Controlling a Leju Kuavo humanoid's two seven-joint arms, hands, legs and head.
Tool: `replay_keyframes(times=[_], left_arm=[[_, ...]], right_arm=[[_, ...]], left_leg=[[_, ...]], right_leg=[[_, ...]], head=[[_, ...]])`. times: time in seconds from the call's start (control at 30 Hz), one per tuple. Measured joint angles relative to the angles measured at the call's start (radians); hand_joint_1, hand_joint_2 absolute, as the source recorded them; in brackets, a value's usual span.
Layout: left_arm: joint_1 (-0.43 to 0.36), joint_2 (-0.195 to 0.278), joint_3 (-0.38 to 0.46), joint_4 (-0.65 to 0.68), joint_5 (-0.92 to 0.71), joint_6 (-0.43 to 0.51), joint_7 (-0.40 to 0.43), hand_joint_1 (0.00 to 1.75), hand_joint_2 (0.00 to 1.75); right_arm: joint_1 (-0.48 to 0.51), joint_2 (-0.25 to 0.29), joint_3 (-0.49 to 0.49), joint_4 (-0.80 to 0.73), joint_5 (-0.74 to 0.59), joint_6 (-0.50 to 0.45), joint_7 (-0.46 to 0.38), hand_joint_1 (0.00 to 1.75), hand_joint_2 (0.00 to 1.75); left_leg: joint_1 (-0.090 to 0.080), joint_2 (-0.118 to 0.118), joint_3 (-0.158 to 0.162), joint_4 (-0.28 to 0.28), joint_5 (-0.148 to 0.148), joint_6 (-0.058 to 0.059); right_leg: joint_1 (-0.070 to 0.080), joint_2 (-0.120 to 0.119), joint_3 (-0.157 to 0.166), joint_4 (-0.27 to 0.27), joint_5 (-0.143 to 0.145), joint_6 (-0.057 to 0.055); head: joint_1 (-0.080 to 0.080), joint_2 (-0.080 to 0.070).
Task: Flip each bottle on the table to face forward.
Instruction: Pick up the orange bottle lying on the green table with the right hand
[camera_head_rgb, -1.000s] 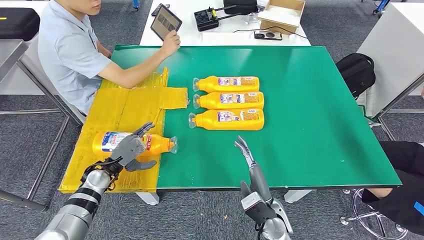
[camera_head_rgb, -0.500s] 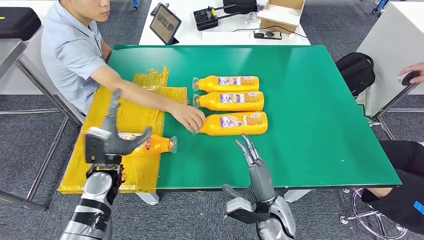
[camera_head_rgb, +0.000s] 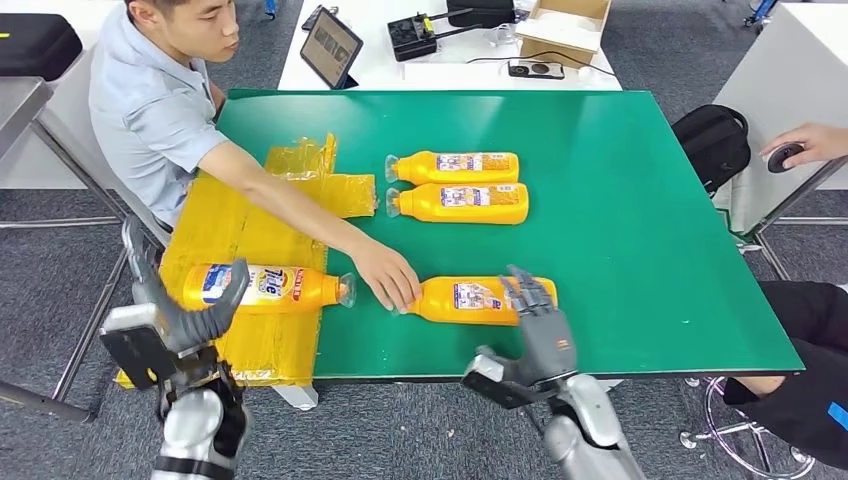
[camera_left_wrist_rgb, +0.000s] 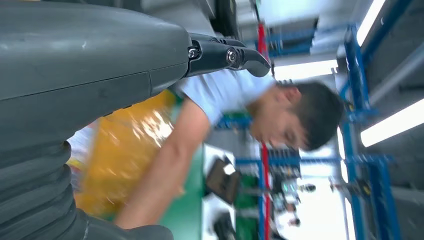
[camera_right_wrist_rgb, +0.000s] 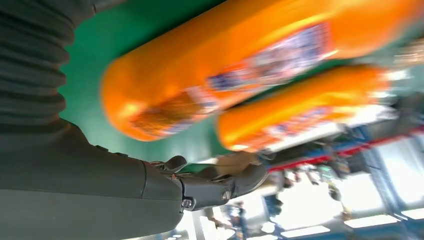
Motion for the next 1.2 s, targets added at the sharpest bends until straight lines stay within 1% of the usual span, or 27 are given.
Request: replay_keyframes(times=[0.07,0.17,0.3,0.43,0.67,0.97,1.2], left_arm=[[0.034,-0.006,0.000,-0.020,-0.010,0.015,-0.006,0.00,1.75],[0.055,-0.011,0.000,-0.038,-0.015,0.020,-0.007,0.00,1.75],[0.076,-0.013,-0.007,-0.052,-0.063,0.025,-0.004,0.00,1.75],[0.091,-0.016,-0.024,-0.061,-0.126,0.054,-0.008,0.00,1.75],[0.075,-0.020,-0.052,-0.059,-0.136,0.048,0.011,0.00,1.75],[0.053,-0.020,-0.062,-0.040,-0.107,0.020,0.038,0.00,1.75],[0.025,-0.021,-0.080,-0.001,-0.095,0.009,0.047,0.00,1.75]], right_arm=[[-0.018,-0.017,-0.012,0.030,0.003,0.000,0.001,0.00,1.75],[-0.032,-0.025,-0.019,0.055,0.010,0.004,0.000,0.00,1.75],[-0.054,-0.029,-0.029,0.091,0.015,0.056,0.010,0.00,1.75],[-0.109,-0.029,-0.043,0.159,0.027,0.088,0.022,0.00,1.75],[-0.241,-0.018,-0.045,0.326,0.057,0.077,0.044,0.00,1.75],[-0.332,-0.007,-0.045,0.447,0.069,0.075,0.053,0.00,1.75],[-0.411,0.017,-0.038,0.531,0.104,0.075,0.065,0.00,1.75]], left_leg=[[0.000,-0.002,-0.001,0.000,0.000,0.000],[-0.001,-0.001,-0.001,0.000,0.000,0.000],[0.000,-0.001,0.000,0.000,0.000,0.000],[0.000,-0.001,0.000,0.000,0.001,0.000],[-0.001,-0.001,0.000,0.000,0.002,0.001],[0.000,-0.001,0.000,0.000,0.002,0.002],[-0.001,-0.001,0.000,0.000,0.002,0.002]], right_leg=[[0.000,-0.001,0.000,-0.001,0.000,0.000],[0.000,-0.001,0.000,-0.001,0.000,0.000],[0.000,-0.001,0.000,0.000,0.000,0.000],[0.000,-0.001,0.001,0.000,0.000,0.000],[0.000,-0.001,0.001,0.000,0.001,0.001],[0.000,-0.001,0.001,0.000,0.001,0.001],[0.000,-0.001,0.001,0.000,0.001,0.001]], head=[[0.000,0.000],[0.000,0.000],[0.000,0.000],[0.000,0.000],[0.000,0.000],[0.000,0.000],[0.000,0.000]])
